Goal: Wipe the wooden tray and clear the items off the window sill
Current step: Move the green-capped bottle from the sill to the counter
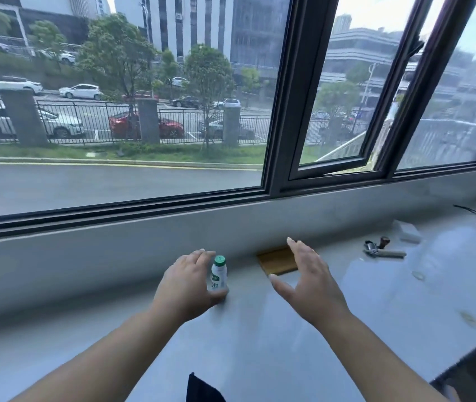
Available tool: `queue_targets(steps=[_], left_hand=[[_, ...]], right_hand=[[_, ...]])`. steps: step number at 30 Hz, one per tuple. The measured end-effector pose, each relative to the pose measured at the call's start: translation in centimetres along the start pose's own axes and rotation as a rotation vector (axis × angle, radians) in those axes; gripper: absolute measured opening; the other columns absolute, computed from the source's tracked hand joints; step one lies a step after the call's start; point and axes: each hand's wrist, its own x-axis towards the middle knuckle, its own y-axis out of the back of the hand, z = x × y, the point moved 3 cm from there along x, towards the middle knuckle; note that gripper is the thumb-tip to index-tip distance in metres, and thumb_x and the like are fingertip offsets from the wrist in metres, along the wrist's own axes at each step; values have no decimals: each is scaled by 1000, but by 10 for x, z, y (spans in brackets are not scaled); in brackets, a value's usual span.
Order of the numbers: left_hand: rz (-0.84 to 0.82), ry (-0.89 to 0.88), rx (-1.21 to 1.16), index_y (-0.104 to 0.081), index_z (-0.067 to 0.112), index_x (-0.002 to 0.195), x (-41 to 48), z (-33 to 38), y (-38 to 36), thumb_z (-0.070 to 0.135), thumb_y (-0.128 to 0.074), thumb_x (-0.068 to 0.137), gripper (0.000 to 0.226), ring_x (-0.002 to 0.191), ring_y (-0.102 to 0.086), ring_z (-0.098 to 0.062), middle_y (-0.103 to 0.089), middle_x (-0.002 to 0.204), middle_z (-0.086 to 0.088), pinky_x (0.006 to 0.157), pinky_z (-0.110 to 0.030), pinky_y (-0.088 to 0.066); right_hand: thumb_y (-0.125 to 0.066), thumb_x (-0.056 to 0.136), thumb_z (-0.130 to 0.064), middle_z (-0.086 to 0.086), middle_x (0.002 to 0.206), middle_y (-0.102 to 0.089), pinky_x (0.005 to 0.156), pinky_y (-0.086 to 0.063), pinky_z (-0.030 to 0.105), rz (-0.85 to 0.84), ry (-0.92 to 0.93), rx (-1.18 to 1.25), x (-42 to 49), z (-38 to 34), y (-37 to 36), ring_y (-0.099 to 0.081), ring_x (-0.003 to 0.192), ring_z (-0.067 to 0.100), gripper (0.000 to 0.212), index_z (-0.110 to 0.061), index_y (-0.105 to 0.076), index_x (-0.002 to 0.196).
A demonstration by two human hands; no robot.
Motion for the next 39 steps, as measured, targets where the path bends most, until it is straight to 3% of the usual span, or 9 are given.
queue_targets(steps=[4,7,17,27,31,33,35,37,39], left_hand=[[-93,-20,-6,-20,42,164,18,4,-22,84,-55,70,109,160,-14,-20,-13,176,9,129,-53,-17],[-153,-7,-19,-15,45,165,14,-6,-43,87,-53,67,113,162,-8,-19,-5,177,11,127,-55,-13],[-140,154,30,-19,40,165,66,-73,-60,91,-47,65,116,161,-15,-20,-13,177,6,129,-49,-18],[-278,374,-85,-20,33,166,136,-87,-181,75,-73,73,114,158,-21,-16,-22,174,8,127,-38,-25],[-233,508,-204,-30,33,161,175,-86,-233,67,-83,68,112,149,-38,-18,-40,165,12,115,-37,-39],[-209,625,-310,-45,42,143,186,-88,-254,62,-85,67,88,128,-59,-16,-61,140,18,93,-31,-53],[-183,700,-361,-50,47,115,191,-90,-266,58,-84,70,58,95,-67,-6,-68,103,23,66,-24,-49],[-154,732,-395,-53,45,104,191,-93,-266,58,-83,70,47,79,-63,5,-67,88,24,58,-24,-45],[-129,753,-422,-56,46,102,187,-95,-255,62,-80,66,46,77,-63,9,-69,86,25,56,-24,-44]], right_hand=[[-44,84,-78,-6,173,-19,129,-15,46,2,-21,-143,-1,0,-12,-5,160,20,94,-40,-14,164],[-37,81,-86,-6,175,-10,130,-7,49,-102,-68,-214,-1,9,-36,0,161,23,98,-43,-6,164],[-43,78,-83,-10,174,-10,129,-14,45,-234,-70,-143,75,28,-106,-1,161,20,99,-45,-8,163],[-64,89,-49,-6,170,-27,119,-33,36,-525,-249,231,164,93,-260,-29,153,19,86,-32,-23,163],[-68,87,-49,-3,168,-33,116,-36,33,-631,-292,342,179,112,-323,-35,151,19,88,-30,-28,163],[-69,87,-47,-6,161,-42,106,-45,31,-679,-345,429,184,114,-343,-46,144,18,83,-35,-32,160],[-68,83,-43,-16,140,-58,86,-57,29,-721,-400,537,189,111,-354,-64,117,12,64,-52,-45,142],[-68,82,-37,-16,118,-73,83,-61,35,-734,-432,624,190,107,-361,-71,95,6,42,-55,-54,118],[-68,85,-34,-16,104,-73,76,-58,30,-748,-462,667,189,99,-358,-70,83,2,38,-52,-52,116]])
